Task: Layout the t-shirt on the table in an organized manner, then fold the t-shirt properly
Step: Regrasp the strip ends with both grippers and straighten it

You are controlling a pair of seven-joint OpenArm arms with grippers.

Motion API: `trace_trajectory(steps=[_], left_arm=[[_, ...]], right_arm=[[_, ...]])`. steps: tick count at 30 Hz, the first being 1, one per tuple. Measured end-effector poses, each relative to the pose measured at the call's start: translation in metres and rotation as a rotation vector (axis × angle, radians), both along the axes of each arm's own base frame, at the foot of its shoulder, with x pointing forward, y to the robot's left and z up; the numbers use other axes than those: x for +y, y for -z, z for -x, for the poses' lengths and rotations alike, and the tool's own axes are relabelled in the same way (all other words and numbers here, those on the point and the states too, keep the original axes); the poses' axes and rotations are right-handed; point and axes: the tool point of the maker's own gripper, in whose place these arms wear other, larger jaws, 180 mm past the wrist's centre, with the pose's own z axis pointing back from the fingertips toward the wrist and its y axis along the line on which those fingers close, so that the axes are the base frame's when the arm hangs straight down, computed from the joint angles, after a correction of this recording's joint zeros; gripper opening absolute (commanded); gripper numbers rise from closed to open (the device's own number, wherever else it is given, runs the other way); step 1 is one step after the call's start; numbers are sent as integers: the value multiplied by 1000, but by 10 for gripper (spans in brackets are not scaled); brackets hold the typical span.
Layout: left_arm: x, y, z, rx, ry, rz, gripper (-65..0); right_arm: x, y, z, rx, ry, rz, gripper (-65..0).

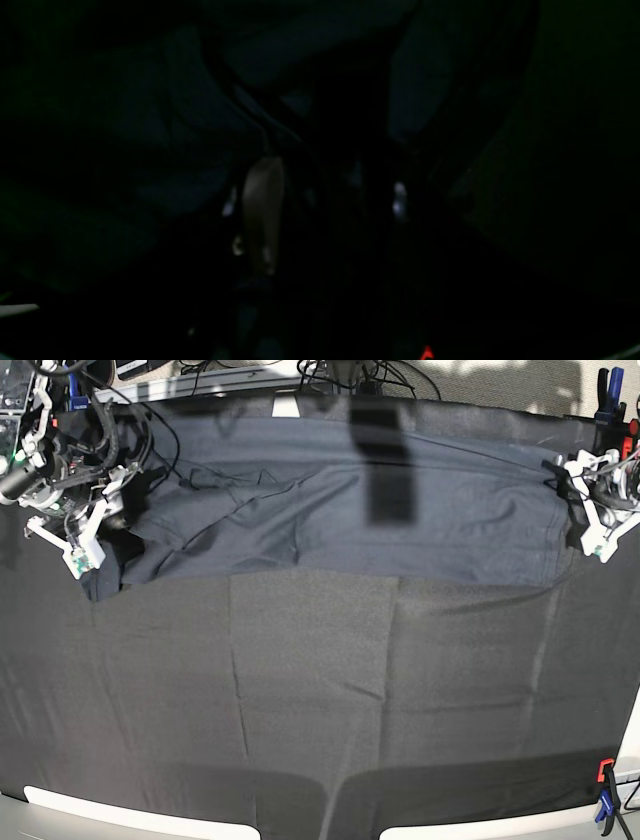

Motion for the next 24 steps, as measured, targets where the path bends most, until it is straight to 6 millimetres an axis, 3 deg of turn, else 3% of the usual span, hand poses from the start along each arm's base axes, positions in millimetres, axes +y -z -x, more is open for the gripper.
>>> trace_trajectory(steps=[4, 7, 13, 18, 24], left_arm=[[30, -7, -9, -50, -64, -163, -364], [42, -14, -16, -70, -76, -224, -364], [22, -24, -22, -89, -63, -160, -364], [-3, -44, -41, -187, 32, -115, -364], [-9, -68, -63, -321, 105, -169, -364]], right_arm=[[-6, 5, 8, 54, 9, 31, -376], [-7, 5, 9, 59, 12, 33, -376], [-4, 3, 6, 37, 8, 19, -376], [5, -7, -8, -53, -11, -33, -376], [13, -11, -13, -78, -18, -78, -376]])
